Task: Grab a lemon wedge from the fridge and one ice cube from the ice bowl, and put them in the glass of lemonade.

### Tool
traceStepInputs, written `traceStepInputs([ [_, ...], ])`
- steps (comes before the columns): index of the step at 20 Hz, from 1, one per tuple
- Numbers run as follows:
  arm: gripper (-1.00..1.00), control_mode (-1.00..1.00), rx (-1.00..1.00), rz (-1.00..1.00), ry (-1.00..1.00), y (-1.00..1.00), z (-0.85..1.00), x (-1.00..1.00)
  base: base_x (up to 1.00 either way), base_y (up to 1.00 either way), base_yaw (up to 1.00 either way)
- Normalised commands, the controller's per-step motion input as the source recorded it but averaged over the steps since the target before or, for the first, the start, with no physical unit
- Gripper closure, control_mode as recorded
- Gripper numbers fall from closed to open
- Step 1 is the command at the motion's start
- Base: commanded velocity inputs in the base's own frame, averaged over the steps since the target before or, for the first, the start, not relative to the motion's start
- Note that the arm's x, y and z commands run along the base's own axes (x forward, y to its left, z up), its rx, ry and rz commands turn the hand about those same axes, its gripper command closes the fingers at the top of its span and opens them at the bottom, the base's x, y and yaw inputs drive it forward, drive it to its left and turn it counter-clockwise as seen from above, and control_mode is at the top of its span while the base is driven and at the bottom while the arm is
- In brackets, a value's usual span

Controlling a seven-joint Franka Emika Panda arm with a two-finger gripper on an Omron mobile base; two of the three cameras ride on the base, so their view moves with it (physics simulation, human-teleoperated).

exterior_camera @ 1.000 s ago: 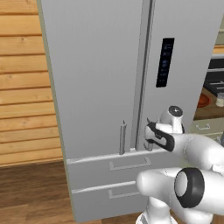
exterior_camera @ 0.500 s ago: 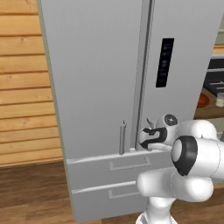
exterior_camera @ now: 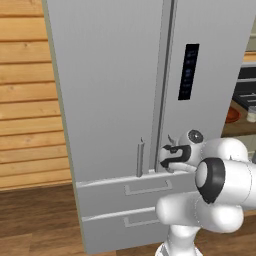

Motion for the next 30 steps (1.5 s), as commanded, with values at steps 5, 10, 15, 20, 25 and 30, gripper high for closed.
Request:
traceStepInputs([
  [5,1.00,-1.00,0.00,-0.04,-0.07,-0.47,0.08,-0.48,0.00,0.00,0.00],
  [10,1.00,-1.00,0.00,-0.18,-0.22,-0.92,0.50,-1.00,0.00,0.00,0.00],
  [15,1.00,-1.00,0.00,-0.22,-0.31,-0.97,0.66,-1.00,0.00,0.00,0.00],
  [20,-1.00,-1.00,0.04,-0.14,-0.38,-0.58,0.97,-1.00,0.00,0.00,0.00],
  [25,-1.00,-1.00,0.00,-0.02,-0.33,0.62,1.00,-1.00,0.00,0.00,0.00],
  [30,-1.00,-1.00,0.00,-0.01,-0.17,1.00,1.00,-0.56,0.00,0.00,0.00],
])
